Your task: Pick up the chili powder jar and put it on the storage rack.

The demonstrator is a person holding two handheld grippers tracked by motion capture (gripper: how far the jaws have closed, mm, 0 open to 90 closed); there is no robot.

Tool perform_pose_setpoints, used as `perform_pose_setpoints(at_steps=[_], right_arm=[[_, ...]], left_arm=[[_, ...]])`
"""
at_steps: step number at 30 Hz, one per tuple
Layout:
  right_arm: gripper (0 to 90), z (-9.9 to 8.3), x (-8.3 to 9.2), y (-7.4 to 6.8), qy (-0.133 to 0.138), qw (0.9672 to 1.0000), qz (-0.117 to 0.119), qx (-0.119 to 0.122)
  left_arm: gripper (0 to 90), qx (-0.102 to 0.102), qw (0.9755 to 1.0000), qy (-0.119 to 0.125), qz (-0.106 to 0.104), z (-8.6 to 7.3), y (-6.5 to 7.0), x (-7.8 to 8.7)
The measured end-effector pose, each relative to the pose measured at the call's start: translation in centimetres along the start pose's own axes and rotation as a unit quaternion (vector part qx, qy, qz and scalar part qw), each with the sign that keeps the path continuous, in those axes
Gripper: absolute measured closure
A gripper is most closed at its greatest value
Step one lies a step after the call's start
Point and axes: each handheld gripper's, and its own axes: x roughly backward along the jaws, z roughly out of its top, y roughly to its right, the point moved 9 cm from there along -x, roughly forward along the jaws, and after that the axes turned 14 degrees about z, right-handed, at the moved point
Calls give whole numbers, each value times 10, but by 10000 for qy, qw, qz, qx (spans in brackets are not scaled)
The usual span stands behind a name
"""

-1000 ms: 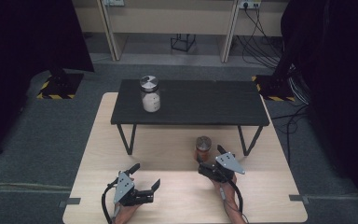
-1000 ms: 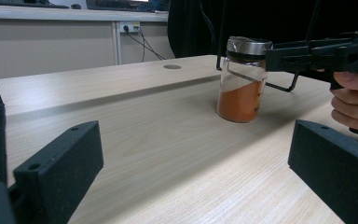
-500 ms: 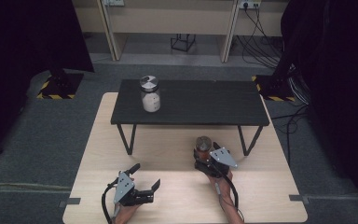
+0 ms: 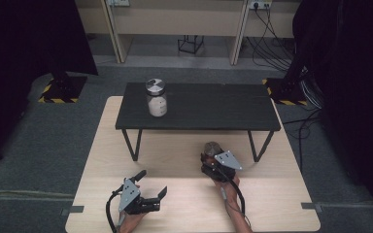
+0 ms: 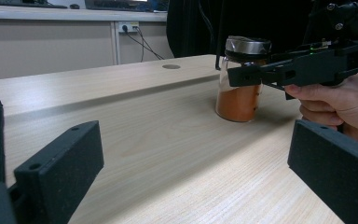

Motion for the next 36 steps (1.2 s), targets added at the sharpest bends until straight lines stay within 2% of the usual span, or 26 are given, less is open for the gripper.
perform_pose_setpoints(at_steps=[6, 11, 25, 36], right_arm=[[300, 1, -1, 1, 26, 10000, 10, -54], [303, 1, -1, -5, 24, 9999, -144, 58], [304, 13, 23, -8, 245, 9996, 114, 48], [304, 22, 47, -10, 246, 9991, 325, 75]], left_arm=[[27, -2, 10000, -3, -3, 0, 0, 0], [27, 0, 10000, -20, -10, 0, 0, 0], [30, 3, 10000, -24, -10, 0, 0, -1], [31, -4, 10000, -26, -13, 0, 0, -1]])
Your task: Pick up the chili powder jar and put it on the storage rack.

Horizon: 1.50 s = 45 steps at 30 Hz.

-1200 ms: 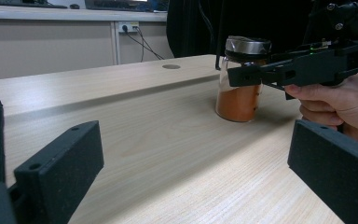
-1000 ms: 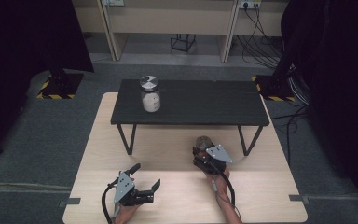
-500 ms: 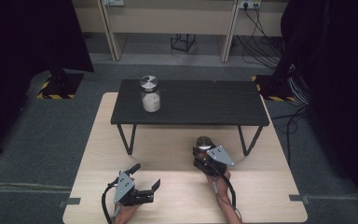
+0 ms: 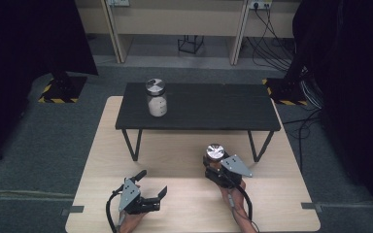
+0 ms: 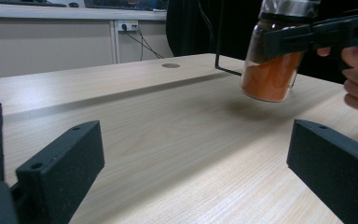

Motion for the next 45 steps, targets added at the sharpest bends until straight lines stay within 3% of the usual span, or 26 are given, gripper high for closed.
perform_pose_setpoints(at_steps=[19, 33, 45], right_arm=[[304, 33, 41, -4, 58, 9996, 266, -38], [304, 78, 62, -13, -12, 9991, 409, 72], [305, 130, 76, -12, -26, 9983, 566, 130]], left_arm=[[33, -3, 10000, -2, 5, 0, 0, 0], [33, -2, 10000, -6, 8, 0, 0, 0], [34, 10, 10000, -5, 13, 0, 0, 0]])
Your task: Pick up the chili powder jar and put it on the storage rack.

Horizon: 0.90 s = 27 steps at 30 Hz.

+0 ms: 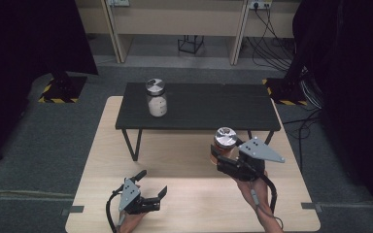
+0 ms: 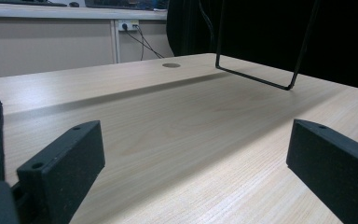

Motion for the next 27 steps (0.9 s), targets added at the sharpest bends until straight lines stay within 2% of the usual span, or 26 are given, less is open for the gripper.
perform_pose_setpoints(at_steps=[9, 13, 27], right_arm=[[304, 38, -6, 3, 42, 9999, -102, 115], [305, 51, -14, 10, 75, 9997, -202, 81], [304, 71, -54, 40, 166, 9977, -659, -76]], left_arm=[[35, 3, 10000, -4, 0, 0, 0, 0], [35, 4, 10000, -8, -1, 0, 0, 0], [35, 2, 10000, -16, -8, 0, 0, 0]])
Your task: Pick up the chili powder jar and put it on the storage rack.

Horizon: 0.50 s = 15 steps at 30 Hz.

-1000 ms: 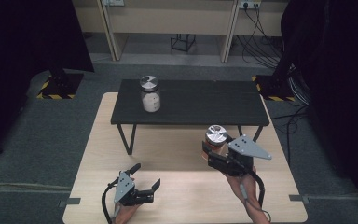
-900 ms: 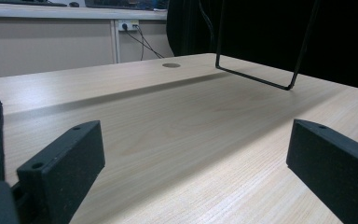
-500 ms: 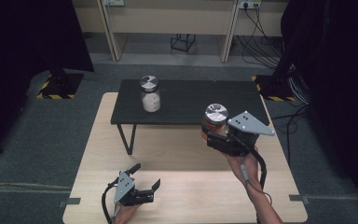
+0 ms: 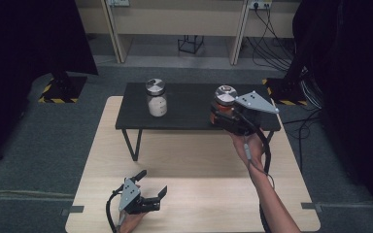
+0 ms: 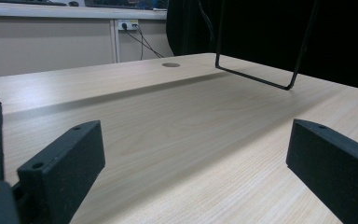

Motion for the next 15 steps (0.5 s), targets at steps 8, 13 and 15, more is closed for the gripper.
perform_pose_setpoints(at_steps=[8, 13, 15], right_arm=[[304, 3, -22, 4, 17, 9998, -168, -48], [304, 3, -36, 7, -16, 9996, -283, -80], [304, 3, -41, 7, -53, 9994, -338, -86]], left_arm=[[35, 1, 10000, 6, -7, 0, 0, 0], [35, 2, 10000, 8, -8, 0, 0, 0], [35, 2, 10000, 8, -9, 0, 0, 0]])
